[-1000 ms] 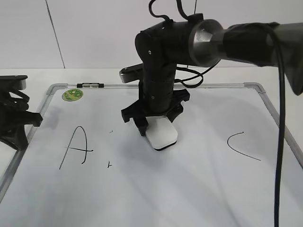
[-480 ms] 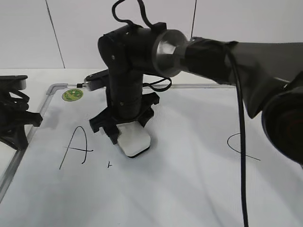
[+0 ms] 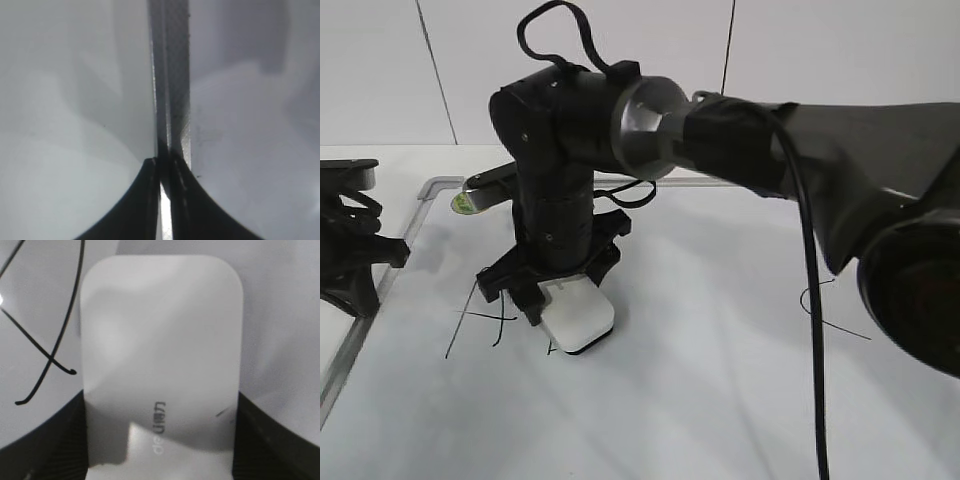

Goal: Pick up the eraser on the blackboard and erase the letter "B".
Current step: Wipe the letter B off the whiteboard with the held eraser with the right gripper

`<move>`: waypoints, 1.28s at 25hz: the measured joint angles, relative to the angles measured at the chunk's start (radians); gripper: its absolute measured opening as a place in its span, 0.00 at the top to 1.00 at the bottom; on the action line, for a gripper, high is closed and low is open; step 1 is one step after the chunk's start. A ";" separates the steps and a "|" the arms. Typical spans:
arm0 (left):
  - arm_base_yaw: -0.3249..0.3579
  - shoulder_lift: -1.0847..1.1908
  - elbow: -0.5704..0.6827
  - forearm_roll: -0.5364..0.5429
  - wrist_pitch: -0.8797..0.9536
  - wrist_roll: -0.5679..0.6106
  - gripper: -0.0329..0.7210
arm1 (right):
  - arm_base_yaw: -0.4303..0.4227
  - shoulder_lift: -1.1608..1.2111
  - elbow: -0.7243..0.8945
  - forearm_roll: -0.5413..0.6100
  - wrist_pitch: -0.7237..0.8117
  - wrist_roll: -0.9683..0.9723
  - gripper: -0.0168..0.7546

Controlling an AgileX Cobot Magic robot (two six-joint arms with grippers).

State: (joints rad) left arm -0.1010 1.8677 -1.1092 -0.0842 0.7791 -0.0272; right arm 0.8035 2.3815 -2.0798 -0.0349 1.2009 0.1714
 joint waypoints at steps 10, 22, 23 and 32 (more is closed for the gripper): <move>0.000 0.002 0.000 -0.002 -0.005 0.000 0.93 | -0.150 0.002 -0.002 0.052 0.004 0.004 0.28; 0.000 0.002 0.000 -0.002 -0.009 0.000 0.93 | -0.155 -0.048 0.014 -0.001 0.027 0.005 0.29; 0.000 0.002 0.000 -0.002 -0.009 0.000 0.93 | -0.155 -0.083 0.016 -0.008 0.027 0.005 0.29; 0.000 0.002 0.000 -0.002 -0.009 0.000 0.93 | -0.051 -0.240 0.044 -0.021 0.029 -0.026 0.29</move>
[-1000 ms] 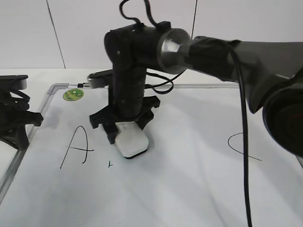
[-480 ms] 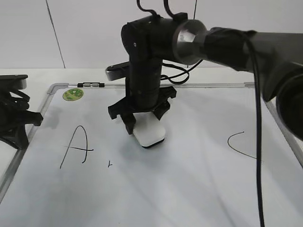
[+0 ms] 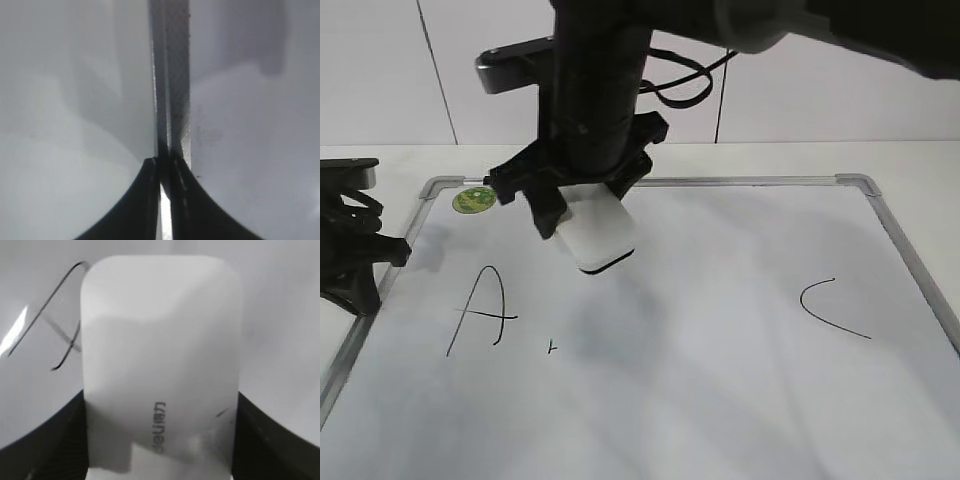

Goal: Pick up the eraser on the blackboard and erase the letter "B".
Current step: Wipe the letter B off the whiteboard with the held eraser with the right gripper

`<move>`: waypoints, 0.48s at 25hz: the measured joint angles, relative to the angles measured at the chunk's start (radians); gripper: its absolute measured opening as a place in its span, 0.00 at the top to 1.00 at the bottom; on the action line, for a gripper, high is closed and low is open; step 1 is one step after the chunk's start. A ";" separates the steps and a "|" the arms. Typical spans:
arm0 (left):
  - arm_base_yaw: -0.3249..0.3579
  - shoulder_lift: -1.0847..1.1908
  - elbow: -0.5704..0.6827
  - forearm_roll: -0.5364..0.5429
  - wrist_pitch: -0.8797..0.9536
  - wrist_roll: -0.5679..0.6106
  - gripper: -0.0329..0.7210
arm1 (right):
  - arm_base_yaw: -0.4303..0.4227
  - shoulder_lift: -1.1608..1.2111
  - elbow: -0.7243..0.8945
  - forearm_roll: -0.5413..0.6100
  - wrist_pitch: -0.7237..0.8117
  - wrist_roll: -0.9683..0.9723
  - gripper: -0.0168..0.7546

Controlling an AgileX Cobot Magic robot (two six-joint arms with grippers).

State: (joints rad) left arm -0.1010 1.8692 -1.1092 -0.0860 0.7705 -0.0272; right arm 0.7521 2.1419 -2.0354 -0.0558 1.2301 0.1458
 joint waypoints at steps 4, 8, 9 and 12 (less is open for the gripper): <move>0.000 0.000 0.000 0.000 -0.002 0.000 0.93 | 0.045 -0.046 0.066 0.006 0.002 -0.009 0.29; 0.000 0.000 0.000 0.000 -0.004 0.000 0.93 | 0.048 -0.126 0.200 0.004 -0.068 -0.026 0.29; 0.000 0.000 0.000 0.000 -0.004 0.000 0.93 | 0.048 -0.149 0.248 0.003 -0.115 -0.032 0.29; 0.000 0.000 0.000 0.000 -0.004 0.000 0.93 | 0.048 -0.207 0.402 0.000 -0.263 -0.067 0.29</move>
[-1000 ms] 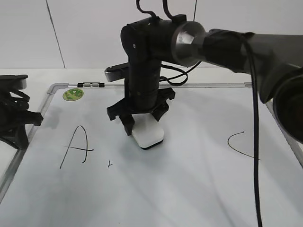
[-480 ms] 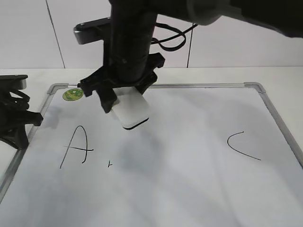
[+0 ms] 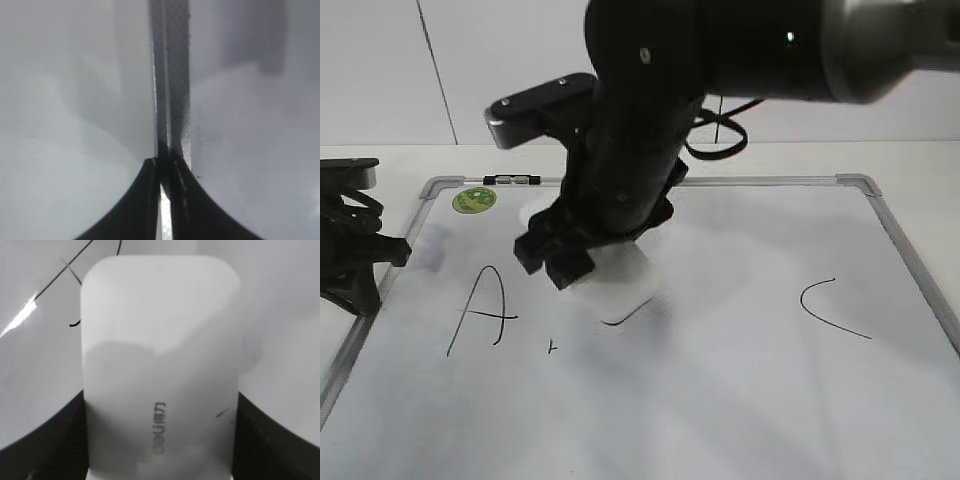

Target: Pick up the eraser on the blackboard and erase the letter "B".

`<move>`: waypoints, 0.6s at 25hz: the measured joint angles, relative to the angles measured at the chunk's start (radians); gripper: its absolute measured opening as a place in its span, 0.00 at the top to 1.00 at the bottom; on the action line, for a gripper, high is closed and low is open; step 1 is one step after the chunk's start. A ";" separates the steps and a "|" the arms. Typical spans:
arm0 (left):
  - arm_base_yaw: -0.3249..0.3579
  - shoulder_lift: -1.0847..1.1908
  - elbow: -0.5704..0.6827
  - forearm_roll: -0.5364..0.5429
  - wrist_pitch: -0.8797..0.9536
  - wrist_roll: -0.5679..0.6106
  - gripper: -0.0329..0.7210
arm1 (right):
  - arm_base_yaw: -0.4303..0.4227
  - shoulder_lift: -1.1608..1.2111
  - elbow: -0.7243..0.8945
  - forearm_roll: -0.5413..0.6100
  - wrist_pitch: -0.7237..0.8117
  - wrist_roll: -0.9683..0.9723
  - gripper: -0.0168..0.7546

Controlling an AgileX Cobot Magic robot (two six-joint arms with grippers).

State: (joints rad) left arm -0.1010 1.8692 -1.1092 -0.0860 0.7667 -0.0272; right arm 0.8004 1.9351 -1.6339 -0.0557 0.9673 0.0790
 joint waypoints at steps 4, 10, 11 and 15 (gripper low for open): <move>0.000 0.000 0.000 0.000 0.000 0.000 0.93 | 0.000 -0.016 0.155 0.014 -0.158 -0.029 0.29; 0.000 0.000 0.000 0.000 0.000 0.000 0.93 | 0.000 0.011 0.209 0.047 -0.220 -0.040 0.29; 0.000 0.000 0.000 0.000 0.000 0.000 0.93 | 0.000 0.018 0.209 0.056 -0.220 -0.040 0.29; 0.000 0.000 0.000 0.000 0.000 0.000 0.93 | 0.000 0.036 0.209 0.068 -0.209 -0.040 0.29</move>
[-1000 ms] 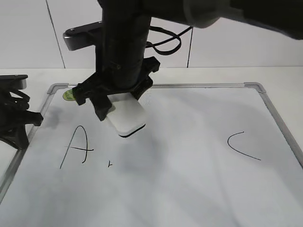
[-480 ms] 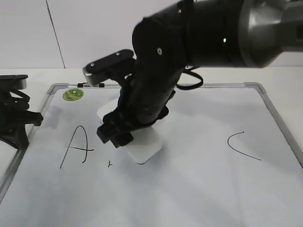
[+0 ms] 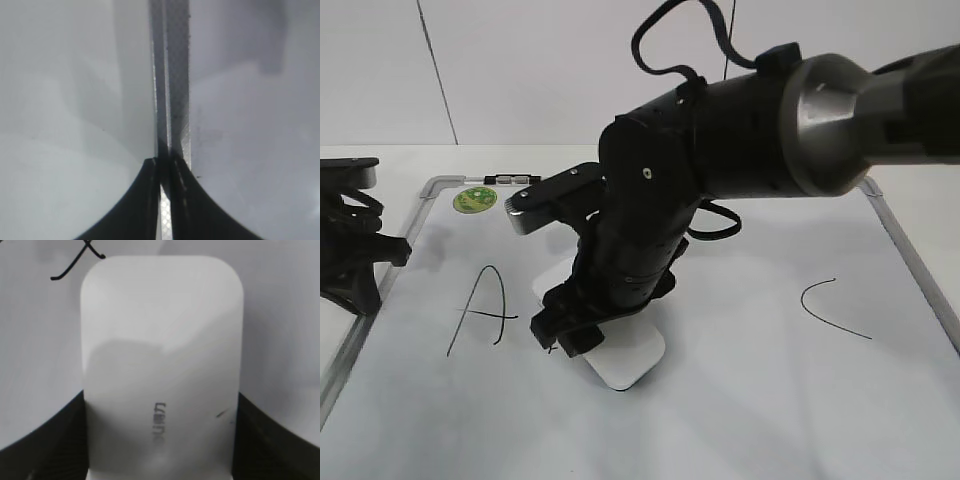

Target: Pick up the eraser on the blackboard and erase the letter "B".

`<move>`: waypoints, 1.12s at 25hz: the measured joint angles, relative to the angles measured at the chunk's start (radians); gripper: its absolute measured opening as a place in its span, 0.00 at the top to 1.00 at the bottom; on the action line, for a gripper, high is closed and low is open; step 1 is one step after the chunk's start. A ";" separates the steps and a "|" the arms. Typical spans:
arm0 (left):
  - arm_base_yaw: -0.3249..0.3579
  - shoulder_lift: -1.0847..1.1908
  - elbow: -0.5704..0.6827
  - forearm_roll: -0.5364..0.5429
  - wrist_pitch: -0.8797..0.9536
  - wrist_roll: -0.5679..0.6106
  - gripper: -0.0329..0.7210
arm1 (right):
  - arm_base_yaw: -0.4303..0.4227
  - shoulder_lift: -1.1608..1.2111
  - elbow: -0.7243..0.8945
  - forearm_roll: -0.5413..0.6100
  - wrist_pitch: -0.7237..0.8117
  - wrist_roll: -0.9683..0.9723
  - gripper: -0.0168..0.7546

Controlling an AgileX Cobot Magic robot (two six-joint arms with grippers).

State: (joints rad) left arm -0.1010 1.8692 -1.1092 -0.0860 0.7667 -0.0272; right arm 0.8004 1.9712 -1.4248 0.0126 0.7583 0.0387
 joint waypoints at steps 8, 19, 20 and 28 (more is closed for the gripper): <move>0.000 0.000 0.000 0.000 0.000 0.000 0.93 | 0.000 0.099 -0.124 0.017 0.123 -0.002 0.29; 0.000 0.000 0.000 0.000 0.000 0.000 0.93 | 0.000 0.158 -0.170 0.042 0.190 -0.002 0.29; 0.000 0.000 0.000 0.000 0.000 0.000 0.93 | 0.002 0.158 -0.170 0.042 0.190 -0.002 0.29; 0.000 0.000 0.000 0.000 0.000 0.000 0.93 | 0.100 0.158 -0.170 0.026 0.188 -0.013 0.29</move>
State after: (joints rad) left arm -0.1010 1.8692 -1.1092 -0.0860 0.7663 -0.0272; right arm 0.9007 2.1297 -1.5951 0.0382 0.9465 0.0259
